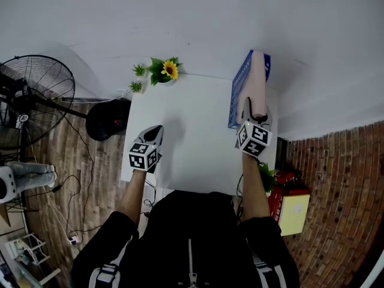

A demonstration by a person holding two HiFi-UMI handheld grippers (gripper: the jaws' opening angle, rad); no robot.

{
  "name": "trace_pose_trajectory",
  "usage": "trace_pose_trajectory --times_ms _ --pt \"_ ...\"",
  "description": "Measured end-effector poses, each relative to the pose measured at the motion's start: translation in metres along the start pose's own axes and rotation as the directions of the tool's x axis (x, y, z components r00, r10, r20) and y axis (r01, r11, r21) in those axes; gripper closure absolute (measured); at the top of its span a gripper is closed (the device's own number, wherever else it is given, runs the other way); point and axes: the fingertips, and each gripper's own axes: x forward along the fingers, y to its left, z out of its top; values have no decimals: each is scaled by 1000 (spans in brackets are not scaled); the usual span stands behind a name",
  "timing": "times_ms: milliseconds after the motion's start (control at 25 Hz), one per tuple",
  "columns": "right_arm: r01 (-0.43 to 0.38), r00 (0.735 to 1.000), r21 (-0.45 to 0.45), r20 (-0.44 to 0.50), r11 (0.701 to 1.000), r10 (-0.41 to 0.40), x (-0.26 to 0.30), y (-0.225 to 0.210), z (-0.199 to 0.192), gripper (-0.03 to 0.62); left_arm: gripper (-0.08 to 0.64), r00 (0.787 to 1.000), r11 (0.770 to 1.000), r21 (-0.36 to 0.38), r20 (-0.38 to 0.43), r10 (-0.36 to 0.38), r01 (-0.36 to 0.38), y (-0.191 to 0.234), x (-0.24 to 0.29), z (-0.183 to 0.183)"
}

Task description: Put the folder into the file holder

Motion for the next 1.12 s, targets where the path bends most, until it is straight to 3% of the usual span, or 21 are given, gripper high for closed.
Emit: trace_pose_trajectory --times_ms 240,680,840,1120 --pt "-47 996 -8 -70 999 47 -5 3 -11 334 535 1000 1000 8 10 -17 17 -7 -5 2" --pt "-103 991 11 -80 995 103 -55 13 -20 349 535 996 995 63 29 -81 79 -31 -11 12" --pt "-111 987 11 -114 994 111 -76 16 -37 395 535 993 990 88 35 -110 107 -41 -12 15" --pt "-77 991 4 -106 997 76 -110 11 -41 568 535 987 981 126 45 -151 145 -56 -13 23"
